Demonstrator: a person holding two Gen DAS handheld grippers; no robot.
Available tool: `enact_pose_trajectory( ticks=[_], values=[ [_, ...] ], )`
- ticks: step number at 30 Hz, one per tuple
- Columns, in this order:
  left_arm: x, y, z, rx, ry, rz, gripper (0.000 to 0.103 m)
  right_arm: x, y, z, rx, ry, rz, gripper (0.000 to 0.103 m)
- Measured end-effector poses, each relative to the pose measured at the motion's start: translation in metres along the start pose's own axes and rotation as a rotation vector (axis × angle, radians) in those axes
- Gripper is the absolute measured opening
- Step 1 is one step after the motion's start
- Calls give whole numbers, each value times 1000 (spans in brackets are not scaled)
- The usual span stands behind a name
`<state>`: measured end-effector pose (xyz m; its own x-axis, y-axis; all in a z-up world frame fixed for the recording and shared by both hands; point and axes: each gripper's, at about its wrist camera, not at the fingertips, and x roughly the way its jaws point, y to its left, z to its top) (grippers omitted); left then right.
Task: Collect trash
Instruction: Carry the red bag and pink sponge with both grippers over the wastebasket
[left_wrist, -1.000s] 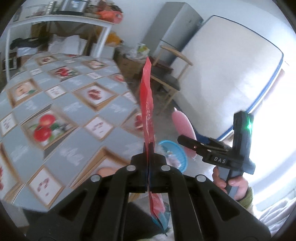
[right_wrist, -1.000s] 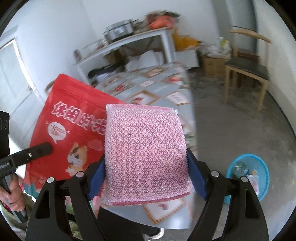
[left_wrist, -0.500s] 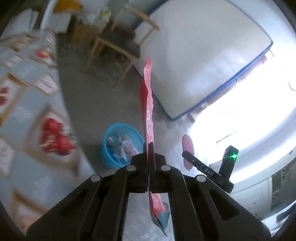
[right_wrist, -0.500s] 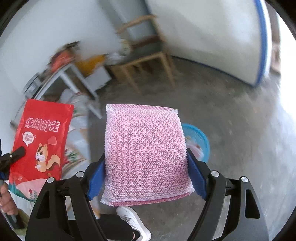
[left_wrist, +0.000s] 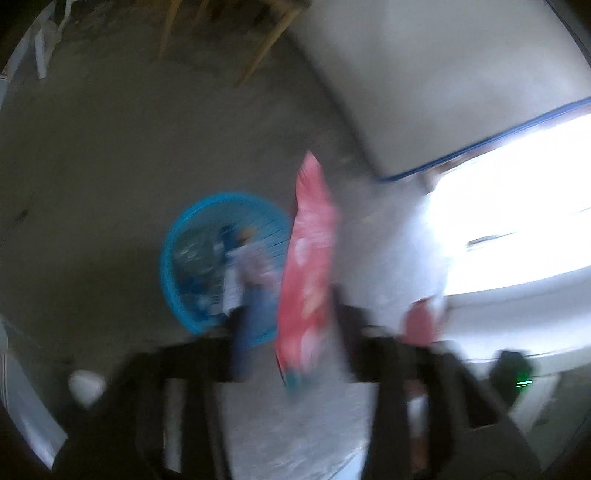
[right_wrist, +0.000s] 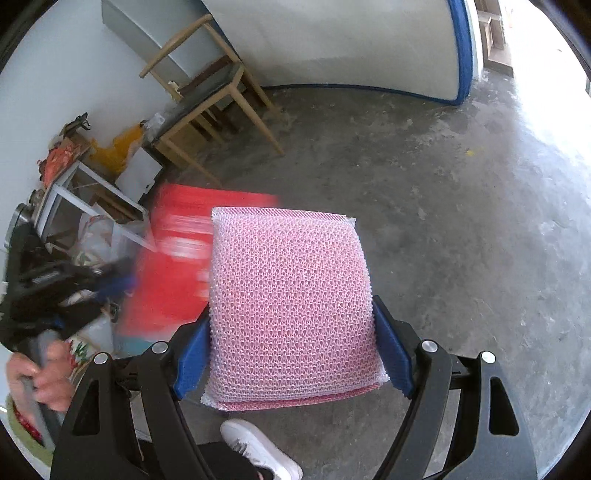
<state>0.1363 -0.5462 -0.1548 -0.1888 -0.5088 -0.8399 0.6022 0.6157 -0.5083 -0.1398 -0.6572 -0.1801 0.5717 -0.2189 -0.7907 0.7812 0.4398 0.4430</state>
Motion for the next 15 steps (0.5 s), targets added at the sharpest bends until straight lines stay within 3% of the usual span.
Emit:
enact_pose_trajectory(
  ticks=[2, 5, 7, 10, 15],
  values=[
    [18, 7, 2, -16, 32, 68, 50, 33, 5, 8, -49, 7, -16, 77],
    [9, 17, -5, -62, 15, 55, 50, 92, 2, 12, -95, 62, -47, 77],
    [-9, 18, -10, -47, -7, 48, 50, 134, -11, 6, -85, 110, -122, 77],
    [-52, 11, -21, 29, -58, 67, 51, 170, -20, -2, -59, 182, -109, 77],
    [-115, 12, -27, 87, -165, 53, 56, 212, -16, -15, -88, 221, -128, 77]
  ],
)
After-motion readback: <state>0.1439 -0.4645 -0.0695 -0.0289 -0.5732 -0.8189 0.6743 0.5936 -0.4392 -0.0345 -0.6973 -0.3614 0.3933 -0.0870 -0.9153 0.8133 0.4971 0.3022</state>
